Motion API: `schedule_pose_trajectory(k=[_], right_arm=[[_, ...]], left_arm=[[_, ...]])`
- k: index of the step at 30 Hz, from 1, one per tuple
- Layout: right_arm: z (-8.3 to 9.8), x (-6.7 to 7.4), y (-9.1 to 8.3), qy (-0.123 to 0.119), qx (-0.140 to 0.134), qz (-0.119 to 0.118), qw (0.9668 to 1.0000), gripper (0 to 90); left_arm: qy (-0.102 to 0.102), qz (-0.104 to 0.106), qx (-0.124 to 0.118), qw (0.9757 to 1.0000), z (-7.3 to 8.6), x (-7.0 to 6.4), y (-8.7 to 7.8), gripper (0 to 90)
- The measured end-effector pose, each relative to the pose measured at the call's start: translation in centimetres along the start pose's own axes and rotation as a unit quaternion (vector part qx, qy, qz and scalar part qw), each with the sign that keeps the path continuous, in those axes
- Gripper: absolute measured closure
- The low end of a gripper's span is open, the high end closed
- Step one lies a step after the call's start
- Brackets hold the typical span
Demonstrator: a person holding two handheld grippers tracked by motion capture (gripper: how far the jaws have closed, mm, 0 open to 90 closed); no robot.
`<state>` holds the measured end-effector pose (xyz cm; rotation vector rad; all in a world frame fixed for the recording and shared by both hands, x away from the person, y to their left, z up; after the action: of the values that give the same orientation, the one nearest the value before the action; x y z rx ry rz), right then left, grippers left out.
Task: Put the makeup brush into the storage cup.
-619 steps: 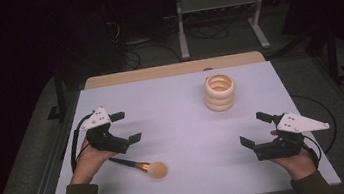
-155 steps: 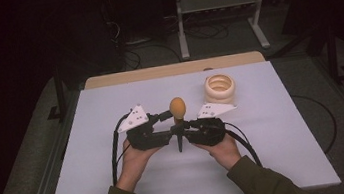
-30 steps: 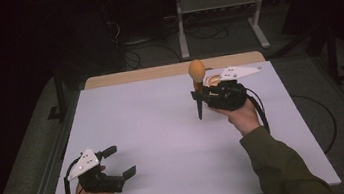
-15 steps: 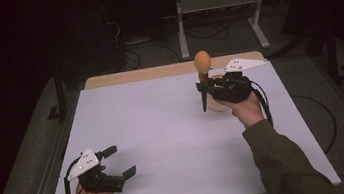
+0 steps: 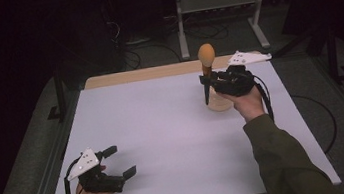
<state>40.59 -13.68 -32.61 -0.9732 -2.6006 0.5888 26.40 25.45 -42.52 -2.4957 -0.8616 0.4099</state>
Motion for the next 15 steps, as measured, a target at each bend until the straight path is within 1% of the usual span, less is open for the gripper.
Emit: schedule_pose_trajectory(k=[3, 6, 7, 10, 15], right_arm=[[-0.1, -0.4, 0.1, 0.001, -0.006, 0.005, 1.0000, 70.6], [-0.1, -0.6, 0.1, 0.002, -0.005, 0.011, 0.9999, 70.5], [-0.2, -0.9, 0.2, 0.004, -0.007, 0.017, 0.9998, 70.5], [-0.3, -1.3, 0.2, 0.006, -0.011, 0.026, 0.9996, 70.5], [-0.5, -1.9, 0.5, 0.011, -0.015, 0.036, 0.9992, 70.5]], left_arm=[[-0.001, 0.001, 0.001, 1.0000, 0.0, 0.0, 0.0, 0.0], [-0.002, 0.002, -0.001, 1.0000, 0.0, 0.0, 0.0, 0.0], [-0.001, 0.002, 0.000, 1.0000, 0.0, 0.0, 0.0, 0.0], [-0.002, 0.002, -0.001, 1.0000, 0.0, 0.0, 0.0, 0.0], [-0.002, 0.003, -0.002, 1.0000, 0.0, -0.1, 0.0, 0.0]])
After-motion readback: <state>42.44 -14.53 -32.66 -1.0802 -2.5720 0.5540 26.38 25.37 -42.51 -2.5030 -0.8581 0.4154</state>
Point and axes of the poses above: each handheld gripper's, and its own axes: y roughly forward along the jaws, z roughly out of its underside, x roughly to its left, the point moved 3 cm from there along y, roughly forward along the jaws, and after that the axes turned 12 degrees about x, right-handed, at the moved point
